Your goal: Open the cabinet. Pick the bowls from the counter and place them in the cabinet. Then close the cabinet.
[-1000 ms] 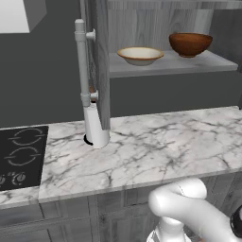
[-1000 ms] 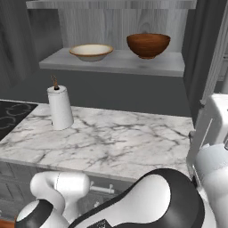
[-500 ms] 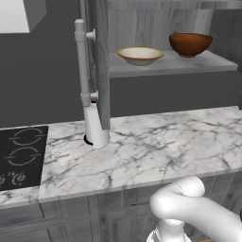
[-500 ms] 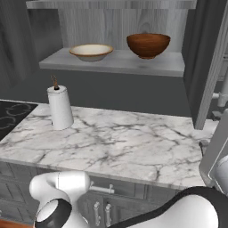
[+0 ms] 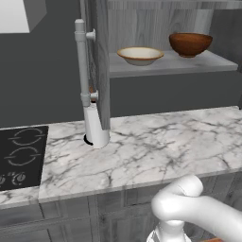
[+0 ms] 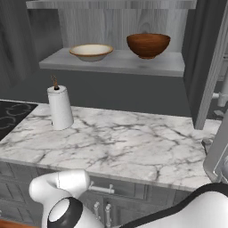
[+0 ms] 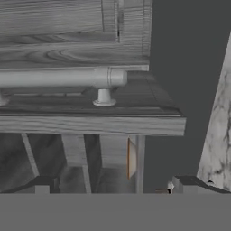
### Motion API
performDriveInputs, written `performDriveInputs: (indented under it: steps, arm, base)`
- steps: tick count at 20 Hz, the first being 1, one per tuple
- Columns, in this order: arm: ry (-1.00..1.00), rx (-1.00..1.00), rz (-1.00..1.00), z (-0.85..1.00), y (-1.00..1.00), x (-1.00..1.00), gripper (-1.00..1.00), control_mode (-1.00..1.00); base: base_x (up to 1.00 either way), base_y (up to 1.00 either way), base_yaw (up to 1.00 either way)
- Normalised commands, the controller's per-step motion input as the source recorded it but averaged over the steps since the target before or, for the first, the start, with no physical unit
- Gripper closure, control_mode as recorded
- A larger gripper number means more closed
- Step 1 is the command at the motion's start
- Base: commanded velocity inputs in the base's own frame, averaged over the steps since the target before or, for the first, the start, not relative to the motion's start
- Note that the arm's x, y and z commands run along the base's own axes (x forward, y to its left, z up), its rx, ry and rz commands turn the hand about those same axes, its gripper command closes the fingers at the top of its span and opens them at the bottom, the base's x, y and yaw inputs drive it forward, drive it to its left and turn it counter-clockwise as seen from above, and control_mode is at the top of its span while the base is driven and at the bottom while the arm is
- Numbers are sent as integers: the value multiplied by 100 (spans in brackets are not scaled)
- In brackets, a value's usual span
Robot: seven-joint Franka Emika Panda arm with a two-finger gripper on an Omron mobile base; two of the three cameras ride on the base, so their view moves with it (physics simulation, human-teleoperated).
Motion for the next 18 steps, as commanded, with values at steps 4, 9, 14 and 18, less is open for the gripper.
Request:
performDriveInputs:
  steps: [4, 9, 14, 18]
  arm:
    - [0, 0, 0, -1, 0, 30, -100, -100]
    - [0, 0, 0, -8, -6, 17, -100, -100]
    - [0, 0, 0, -12, -9, 15, -100, -100]
    - [0, 1, 0, -11, -1, 31, -100, -100]
  base:
    - [0, 0, 0]
    - [0, 0, 0]
    - [0, 0, 0]
    - [0, 0, 0]
